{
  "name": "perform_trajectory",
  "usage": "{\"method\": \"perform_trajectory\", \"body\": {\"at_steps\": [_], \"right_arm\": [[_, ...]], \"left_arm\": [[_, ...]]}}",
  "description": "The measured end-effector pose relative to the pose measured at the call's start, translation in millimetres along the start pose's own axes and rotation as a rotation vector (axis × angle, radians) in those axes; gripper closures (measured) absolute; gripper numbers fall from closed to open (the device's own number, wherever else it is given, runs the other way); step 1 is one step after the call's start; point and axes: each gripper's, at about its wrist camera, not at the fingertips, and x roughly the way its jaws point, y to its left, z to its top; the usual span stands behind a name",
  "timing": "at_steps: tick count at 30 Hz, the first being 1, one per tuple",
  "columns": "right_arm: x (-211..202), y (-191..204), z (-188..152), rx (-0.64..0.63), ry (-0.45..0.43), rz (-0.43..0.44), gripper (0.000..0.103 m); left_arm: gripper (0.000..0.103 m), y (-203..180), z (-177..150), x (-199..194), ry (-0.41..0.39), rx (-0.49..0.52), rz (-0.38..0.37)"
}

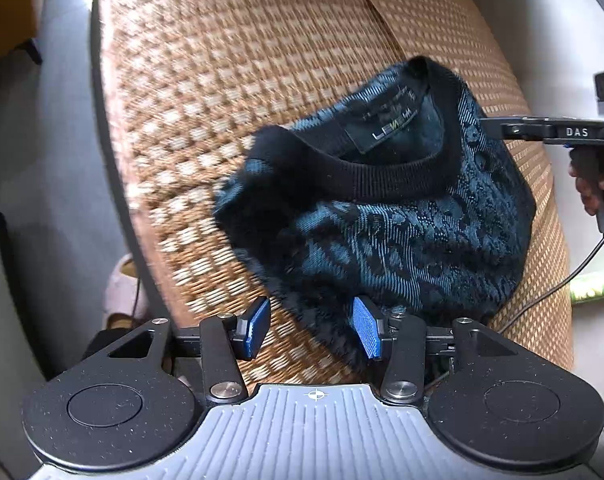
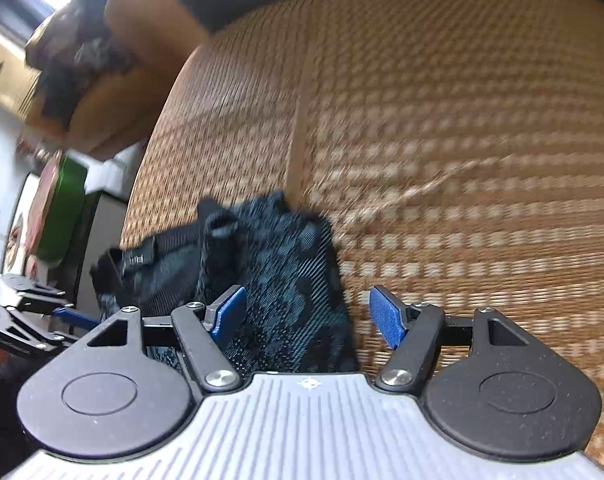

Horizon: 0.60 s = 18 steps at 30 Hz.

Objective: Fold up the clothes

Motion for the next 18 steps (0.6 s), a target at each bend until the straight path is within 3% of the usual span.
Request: {"method": "perform_trajectory", "body": {"at_steps": [5, 8, 11, 13, 14, 15, 16, 18], "right_arm": [[20, -2, 4, -0.007, 0.030, 0.103, 0.033], [24, -2, 8, 0.012, 0.065, 0.177, 0.053], [31, -2, 6, 0.026, 0.073, 0.195, 0.054], [31, -5, 4, 0.072, 0.056, 0.193, 0.062], [30, -6, 2, 0.092, 0.047, 0.186, 0.074], [28, -5, 0, 0.110, 0.037, 0.174, 0.080], [26, -2, -2, 0.124, 0.023, 0.168, 0.083], [13, 6, -10, 0.144, -0.026, 0.175, 0.086]], "left_arm": [[0.035, -2, -1, 8, -0.024, -0.032, -0.021], [0.034, -2, -1, 9, -0.031, -0.041, -0.027], [0.033, -3, 2, 10, -0.042, -0.056, -0.030], [0.034, -6, 7, 13, -0.053, -0.056, -0.037], [0.037, -7, 9, 14, -0.055, -0.055, -0.037], [0.081, -8, 11, 13, -0.063, -0.044, -0.041], [0.092, -7, 14, 14, -0.057, -0.044, -0.059], [0.094, -5, 22, 12, -0.049, -0.077, -0.080]]}}
